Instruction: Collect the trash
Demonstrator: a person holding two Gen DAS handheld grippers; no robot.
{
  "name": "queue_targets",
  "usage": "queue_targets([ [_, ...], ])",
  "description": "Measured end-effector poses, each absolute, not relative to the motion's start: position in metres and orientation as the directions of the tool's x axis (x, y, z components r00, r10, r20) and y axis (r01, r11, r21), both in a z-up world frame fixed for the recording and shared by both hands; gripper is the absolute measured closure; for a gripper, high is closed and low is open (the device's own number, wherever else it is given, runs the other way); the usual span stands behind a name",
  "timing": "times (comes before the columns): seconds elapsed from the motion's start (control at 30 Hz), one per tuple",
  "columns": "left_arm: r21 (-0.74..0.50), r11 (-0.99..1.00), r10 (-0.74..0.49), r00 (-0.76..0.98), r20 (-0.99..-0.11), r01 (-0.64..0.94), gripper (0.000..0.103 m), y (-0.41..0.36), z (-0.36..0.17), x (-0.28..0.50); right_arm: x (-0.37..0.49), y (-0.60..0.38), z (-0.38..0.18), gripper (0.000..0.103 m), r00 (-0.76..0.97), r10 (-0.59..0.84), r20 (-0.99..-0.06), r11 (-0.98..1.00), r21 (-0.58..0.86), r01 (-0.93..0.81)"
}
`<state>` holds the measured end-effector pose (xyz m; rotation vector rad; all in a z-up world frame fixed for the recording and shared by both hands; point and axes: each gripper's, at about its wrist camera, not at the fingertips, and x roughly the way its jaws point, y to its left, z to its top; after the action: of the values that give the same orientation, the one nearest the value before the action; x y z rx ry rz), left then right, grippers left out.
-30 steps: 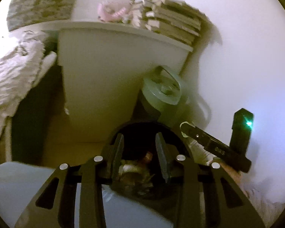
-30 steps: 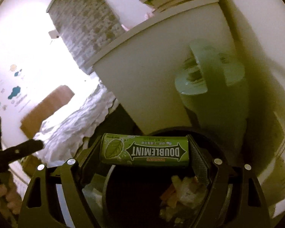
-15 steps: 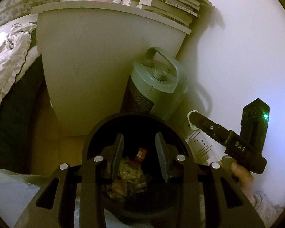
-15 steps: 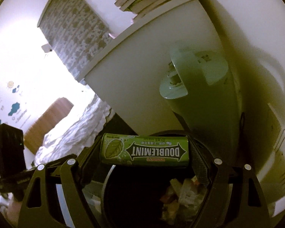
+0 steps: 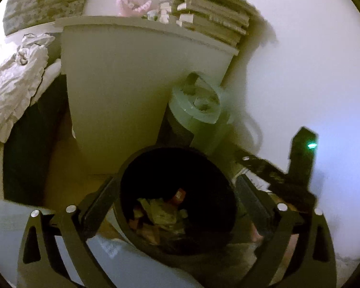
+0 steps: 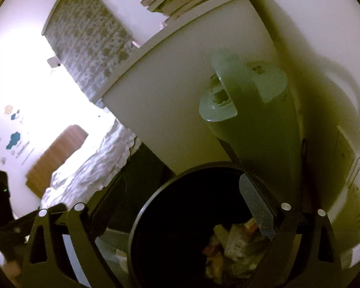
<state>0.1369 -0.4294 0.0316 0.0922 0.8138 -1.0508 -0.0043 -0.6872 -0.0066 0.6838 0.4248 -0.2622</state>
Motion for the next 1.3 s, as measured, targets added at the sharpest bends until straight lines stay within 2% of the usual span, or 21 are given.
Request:
queue_targets([
  [0.2, -0.371, 0.588, -0.731, 0.276, -0.624, 0.719, 0.005, -0.359, 0.039, 0.113, 0.007, -0.667, -0.012, 0.009, 0.867, -0.067, -0.495, 0.789, 0.506, 0.349],
  [0.33, -0.334, 0.695, -0.659, 0.379, -0.65, 0.637, 0.005, -0.29, 0.04, 0.092, 0.008, -0.639, -0.012, 0.009, 0.857, -0.043, -0.514, 0.832, 0.457, 0.316],
  [0.43, -0.247, 0.821, -0.526, 0.512, -0.679, 0.515, 0.005, -0.232, 0.041, 0.072, 0.0, -0.598, 0.004, 0.009, 0.878, -0.03, -0.478, 0.897, 0.375, 0.235],
  [0.57, -0.125, 0.932, -0.337, 0.684, -0.647, 0.341, 0.005, -0.161, 0.048, 0.04, -0.035, -0.51, 0.037, 0.004, 0.95, -0.032, -0.31, 0.984, 0.156, 0.084],
  [0.6, -0.107, 0.946, -0.299, 0.704, -0.644, 0.305, 0.005, -0.15, 0.049, 0.035, -0.04, -0.495, 0.04, 0.004, 0.957, -0.016, -0.289, 0.988, 0.143, 0.06],
  [0.67, -0.07, 0.972, -0.216, 0.74, -0.637, 0.224, 0.005, -0.127, 0.049, 0.024, -0.046, -0.463, 0.042, 0.004, 0.958, 0.005, -0.286, 0.99, 0.137, 0.036],
  [0.73, -0.059, 0.982, -0.177, 0.758, -0.628, 0.181, 0.005, -0.11, 0.05, 0.016, -0.042, -0.429, 0.048, 0.005, 0.938, -0.05, -0.342, 0.997, 0.042, 0.069],
  [0.77, -0.051, 0.987, -0.149, 0.767, -0.625, 0.151, 0.005, -0.102, 0.05, 0.012, -0.045, -0.414, 0.051, 0.005, 0.937, -0.087, -0.34, 0.995, 0.009, 0.096],
  [0.8, -0.044, 0.991, -0.125, 0.77, -0.626, 0.125, 0.005, -0.095, 0.05, 0.011, -0.05, -0.402, 0.055, 0.005, 0.943, -0.086, -0.322, 0.995, 0.017, 0.097],
  [0.87, -0.04, 0.995, -0.094, 0.775, -0.625, 0.088, 0.005, -0.085, 0.05, 0.007, -0.055, -0.379, 0.064, 0.005, 0.954, 0.008, -0.298, 0.997, 0.072, 0.014],
  [1.0, -0.075, 0.997, -0.065, 0.778, -0.625, 0.023, 0.005, -0.064, 0.05, 0.002, -0.055, -0.329, 0.071, 0.005, 0.943, 0.098, -0.317, 0.994, 0.072, -0.079],
  [1.3, -0.1, 0.994, -0.03, 0.773, -0.634, -0.043, 0.005, -0.036, 0.041, -0.011, -0.051, -0.264, 0.051, 0.005, 0.916, 0.119, -0.384, 0.993, 0.049, -0.108],
])
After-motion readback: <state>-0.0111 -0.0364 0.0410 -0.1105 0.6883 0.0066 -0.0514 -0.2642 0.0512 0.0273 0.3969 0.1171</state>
